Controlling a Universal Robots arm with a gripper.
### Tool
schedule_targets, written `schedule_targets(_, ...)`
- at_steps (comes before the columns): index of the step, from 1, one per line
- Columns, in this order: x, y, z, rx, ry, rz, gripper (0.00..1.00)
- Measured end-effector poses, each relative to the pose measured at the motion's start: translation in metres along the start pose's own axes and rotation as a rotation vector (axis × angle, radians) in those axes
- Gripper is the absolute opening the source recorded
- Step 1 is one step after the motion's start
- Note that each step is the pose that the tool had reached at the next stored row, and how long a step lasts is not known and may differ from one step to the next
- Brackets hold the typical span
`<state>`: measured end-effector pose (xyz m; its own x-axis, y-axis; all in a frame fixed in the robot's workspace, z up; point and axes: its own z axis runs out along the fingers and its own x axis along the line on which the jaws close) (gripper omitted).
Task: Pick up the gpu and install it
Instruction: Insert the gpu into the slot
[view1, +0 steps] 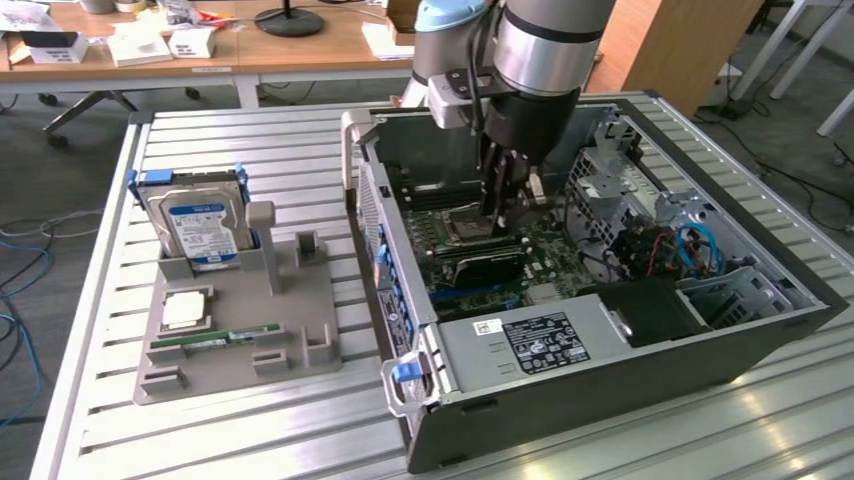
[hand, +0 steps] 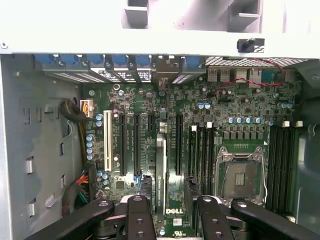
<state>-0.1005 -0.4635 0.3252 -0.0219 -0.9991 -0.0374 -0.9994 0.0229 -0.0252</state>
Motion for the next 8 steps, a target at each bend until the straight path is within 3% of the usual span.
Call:
schedule_targets(5,0.0000,-0.0001,-0.0001,-0.0003,0.0000,0.000,0.39)
schedule_targets(8,0.0000,-0.0009,-0.0004,-0.0036,0.0004,0.000,0.39)
